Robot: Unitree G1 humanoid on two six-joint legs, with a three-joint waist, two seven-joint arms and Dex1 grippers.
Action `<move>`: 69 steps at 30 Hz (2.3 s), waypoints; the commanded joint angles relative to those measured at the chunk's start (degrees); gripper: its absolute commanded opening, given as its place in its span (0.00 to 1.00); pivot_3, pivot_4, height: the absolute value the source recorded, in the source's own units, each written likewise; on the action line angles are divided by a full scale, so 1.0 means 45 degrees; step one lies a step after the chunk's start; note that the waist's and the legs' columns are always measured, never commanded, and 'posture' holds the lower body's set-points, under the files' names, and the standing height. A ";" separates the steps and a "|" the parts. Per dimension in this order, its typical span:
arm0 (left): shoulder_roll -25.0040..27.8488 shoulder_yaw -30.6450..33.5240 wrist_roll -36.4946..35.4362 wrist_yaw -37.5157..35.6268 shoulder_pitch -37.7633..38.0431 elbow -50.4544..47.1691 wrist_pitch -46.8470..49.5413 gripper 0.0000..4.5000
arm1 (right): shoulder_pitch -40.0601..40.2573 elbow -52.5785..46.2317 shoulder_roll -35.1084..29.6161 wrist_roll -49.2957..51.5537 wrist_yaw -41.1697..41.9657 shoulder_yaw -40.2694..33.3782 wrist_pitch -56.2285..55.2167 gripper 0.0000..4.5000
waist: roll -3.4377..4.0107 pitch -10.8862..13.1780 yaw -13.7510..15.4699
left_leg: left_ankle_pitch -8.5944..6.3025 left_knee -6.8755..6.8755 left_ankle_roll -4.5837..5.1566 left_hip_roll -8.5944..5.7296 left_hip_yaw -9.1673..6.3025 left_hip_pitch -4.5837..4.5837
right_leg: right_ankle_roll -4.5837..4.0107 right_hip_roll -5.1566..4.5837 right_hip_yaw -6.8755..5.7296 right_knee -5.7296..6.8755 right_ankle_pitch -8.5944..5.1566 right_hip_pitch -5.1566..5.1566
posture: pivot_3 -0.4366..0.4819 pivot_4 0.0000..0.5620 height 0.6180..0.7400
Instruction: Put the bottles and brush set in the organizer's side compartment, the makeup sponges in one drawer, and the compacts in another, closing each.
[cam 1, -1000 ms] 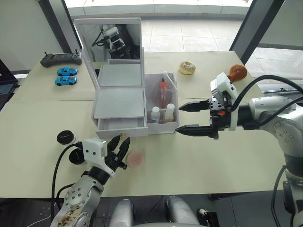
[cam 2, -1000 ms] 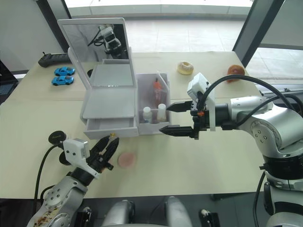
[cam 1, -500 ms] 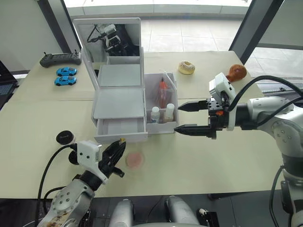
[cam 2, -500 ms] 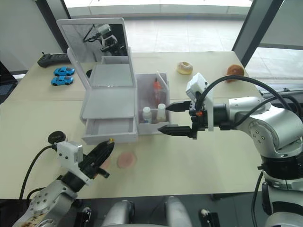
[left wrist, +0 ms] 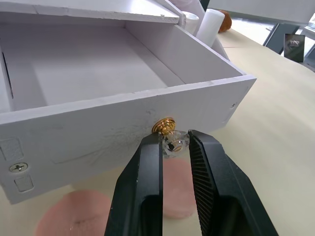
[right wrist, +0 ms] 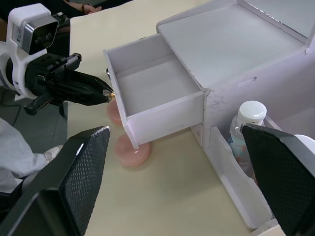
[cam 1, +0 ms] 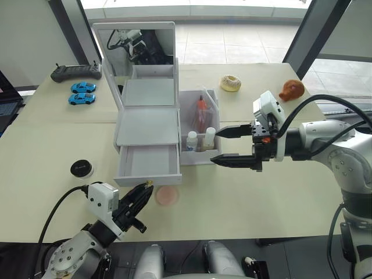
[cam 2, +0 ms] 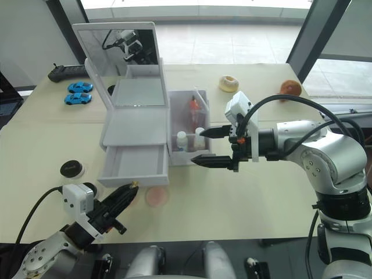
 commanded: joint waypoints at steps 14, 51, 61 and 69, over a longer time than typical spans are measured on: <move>0.4496 0.6962 -0.3985 -0.5644 0.0915 0.3557 0.0384 0.99 | -0.0376 0.1679 -0.0810 -0.0877 0.1480 -0.0561 -0.1672 1.00 | 0.0009 0.0013 -0.0019 | -0.0001 -0.0006 0.0001 0.0026 0.0020 0.0016 | -0.0107 0.0010 -0.0015 0.0016 -0.0068 -0.0025 | 0.48 0.27 1.00; 0.8368 0.5594 0.2304 -0.9896 -0.5837 1.3616 -0.4630 0.99 | 0.2322 0.2053 -0.2969 -0.1558 0.2200 -0.3127 -0.3864 1.00 | 0.0060 0.0016 -0.0282 | -0.0004 -0.0050 0.0004 0.0076 0.0033 0.0026 | -0.0139 -0.0010 -0.0081 0.0090 0.0010 -0.0037 | 0.48 0.27 1.00; 0.4048 0.8003 -0.0127 -0.9232 0.0865 0.4875 -0.1797 0.99 | -0.0328 0.0988 -0.2742 -0.0140 0.4526 -0.0628 -0.2497 1.00 | -0.0004 0.0007 -0.0058 | -0.0005 -0.0034 0.0003 0.0083 0.0054 0.0026 | -0.0160 -0.0110 -0.0177 0.0035 -0.0061 -0.0027 | 0.48 0.27 1.00; 0.0821 0.3749 0.1872 -0.6618 0.2353 0.1136 -0.2476 0.99 | -0.0402 0.0422 -0.2410 -0.0272 0.4867 0.0022 -0.2671 1.00 | -0.0003 -0.0011 0.0047 | -0.0005 -0.0008 0.0004 0.0036 0.0128 0.0018 | -0.0127 -0.0179 -0.0191 0.0029 -0.0092 0.0019 | 0.48 0.27 1.00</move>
